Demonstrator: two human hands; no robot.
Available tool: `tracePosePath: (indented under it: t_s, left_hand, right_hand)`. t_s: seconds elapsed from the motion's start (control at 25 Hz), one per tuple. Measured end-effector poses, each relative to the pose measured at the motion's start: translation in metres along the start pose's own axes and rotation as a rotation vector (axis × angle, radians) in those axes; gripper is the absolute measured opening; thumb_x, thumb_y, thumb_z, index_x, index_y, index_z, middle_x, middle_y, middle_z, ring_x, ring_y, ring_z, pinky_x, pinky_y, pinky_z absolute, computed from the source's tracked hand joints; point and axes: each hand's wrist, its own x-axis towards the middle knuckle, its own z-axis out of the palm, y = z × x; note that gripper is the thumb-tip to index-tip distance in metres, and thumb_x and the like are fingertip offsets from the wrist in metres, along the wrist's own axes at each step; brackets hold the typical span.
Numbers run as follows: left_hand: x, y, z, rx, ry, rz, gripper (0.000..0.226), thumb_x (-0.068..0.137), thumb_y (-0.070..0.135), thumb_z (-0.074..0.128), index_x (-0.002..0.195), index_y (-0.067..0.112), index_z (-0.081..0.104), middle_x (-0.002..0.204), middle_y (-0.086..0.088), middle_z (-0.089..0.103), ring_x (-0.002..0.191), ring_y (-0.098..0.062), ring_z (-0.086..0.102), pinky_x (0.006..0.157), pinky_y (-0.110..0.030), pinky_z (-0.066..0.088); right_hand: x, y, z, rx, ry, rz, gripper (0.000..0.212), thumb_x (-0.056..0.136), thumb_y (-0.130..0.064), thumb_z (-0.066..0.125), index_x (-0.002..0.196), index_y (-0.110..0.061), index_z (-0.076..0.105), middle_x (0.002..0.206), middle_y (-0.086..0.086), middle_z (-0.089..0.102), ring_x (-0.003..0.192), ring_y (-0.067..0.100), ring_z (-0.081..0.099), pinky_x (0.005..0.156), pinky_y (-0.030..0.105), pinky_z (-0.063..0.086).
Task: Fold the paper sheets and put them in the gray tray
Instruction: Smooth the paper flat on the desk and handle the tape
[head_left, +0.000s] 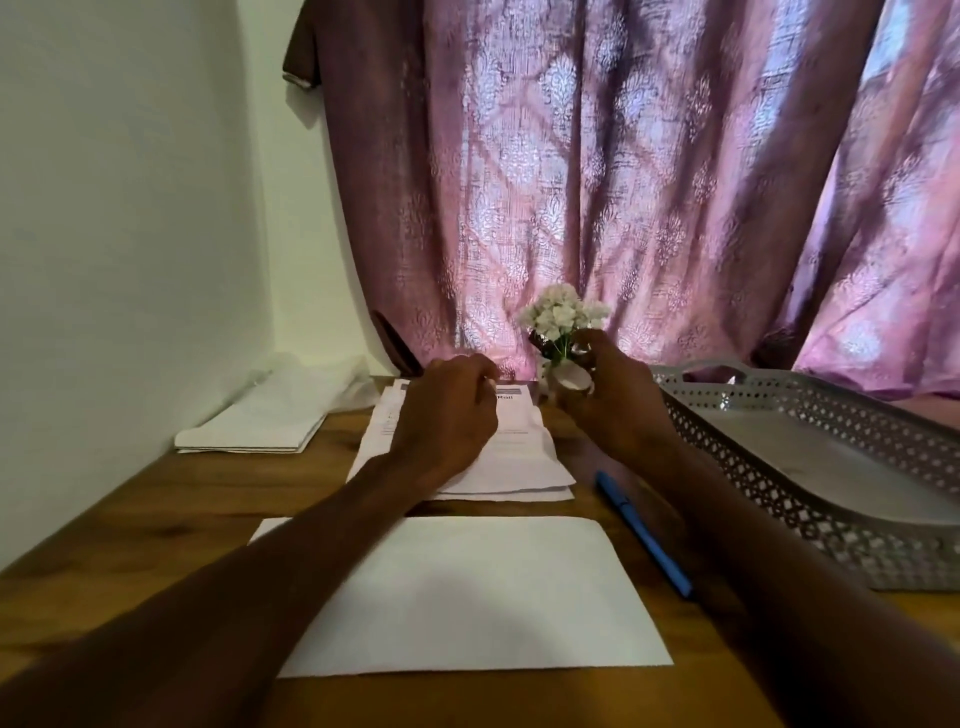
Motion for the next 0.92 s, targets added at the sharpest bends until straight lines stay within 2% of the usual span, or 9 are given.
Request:
tracePosePath:
  t_s: [0.12,0.2,0.32,0.4,0.52,0.6,0.8,0.92]
  left_hand:
    - [0.000,0.007,-0.002,-0.238,0.012,-0.080,0.027,0.108,0.020,0.051,0.128,0.014,0.068,0.125,-0.003,0.072,0.109,-0.016,0.064,0.093,-0.016,0.046]
    - [0.000,0.009,-0.003,-0.364,-0.016,-0.160,0.030,0.109,0.025,0.046,0.131,0.017,0.065,0.126,-0.002,0.070,0.110,-0.015,0.063,0.090,-0.011,0.043]
    - [0.000,0.008,-0.005,-0.473,-0.055,-0.187,0.029,0.109,0.028,0.048,0.133,0.021,0.064,0.127,0.001,0.069,0.108,-0.008,0.060,0.088,-0.009,0.042]
    - [-0.003,0.009,-0.005,-0.502,-0.047,-0.176,0.027,0.105,0.025,0.057,0.131,0.023,0.065,0.125,0.003,0.069,0.107,-0.006,0.060,0.083,-0.005,0.040]
    - [-0.002,0.011,-0.006,-0.531,-0.010,-0.180,0.027,0.099,0.023,0.067,0.126,0.028,0.066,0.123,0.003,0.069,0.107,-0.008,0.061,0.080,-0.007,0.042]
    - [0.001,0.010,-0.008,-0.527,0.029,-0.188,0.023,0.096,0.023,0.072,0.118,0.029,0.068,0.121,0.003,0.068,0.105,-0.009,0.061,0.079,-0.009,0.043]
    - [0.002,0.007,-0.010,-0.543,0.105,-0.218,0.005,0.093,0.020,0.076,0.097,0.022,0.073,0.101,0.004,0.073,0.096,-0.011,0.064,0.082,-0.018,0.046]
    - [0.004,0.006,-0.012,-0.589,0.114,-0.254,0.006,0.094,0.021,0.075,0.098,0.019,0.073,0.096,0.006,0.073,0.092,-0.010,0.066,0.079,-0.017,0.048]
  right_hand:
    - [-0.003,-0.015,0.002,0.377,-0.046,-0.031,0.071,0.078,-0.018,0.088,0.140,-0.023,0.052,0.121,-0.007,0.071,0.110,0.008,0.065,0.087,0.015,0.047]
    - [-0.006,-0.018,0.005,0.473,-0.065,-0.047,0.071,0.077,-0.013,0.088,0.138,-0.023,0.054,0.120,-0.011,0.070,0.113,0.002,0.064,0.092,0.013,0.048]
    - [-0.009,-0.022,0.007,0.531,-0.067,-0.045,0.068,0.077,-0.013,0.088,0.137,-0.023,0.056,0.118,-0.016,0.070,0.109,-0.003,0.065,0.088,0.011,0.050]
    - [-0.010,-0.022,0.006,0.559,-0.059,-0.045,0.068,0.077,-0.014,0.088,0.137,-0.022,0.057,0.118,-0.015,0.070,0.110,0.000,0.066,0.087,0.013,0.052]
    - [-0.010,-0.022,0.005,0.564,-0.061,-0.041,0.068,0.077,-0.013,0.088,0.137,-0.022,0.057,0.121,-0.009,0.071,0.114,0.008,0.066,0.095,0.025,0.054]
    - [-0.010,-0.023,0.007,0.558,-0.065,-0.045,0.067,0.076,-0.014,0.089,0.135,-0.025,0.058,0.120,-0.008,0.071,0.113,0.008,0.066,0.096,0.028,0.054]
    - [-0.012,-0.024,0.007,0.515,-0.096,-0.029,0.062,0.080,-0.024,0.087,0.134,-0.031,0.059,0.115,-0.008,0.071,0.105,0.007,0.066,0.088,0.024,0.055]
    - [-0.010,-0.022,0.010,0.414,-0.107,0.021,0.051,0.081,-0.030,0.086,0.128,-0.023,0.068,0.111,-0.008,0.072,0.100,0.009,0.067,0.079,0.016,0.052]
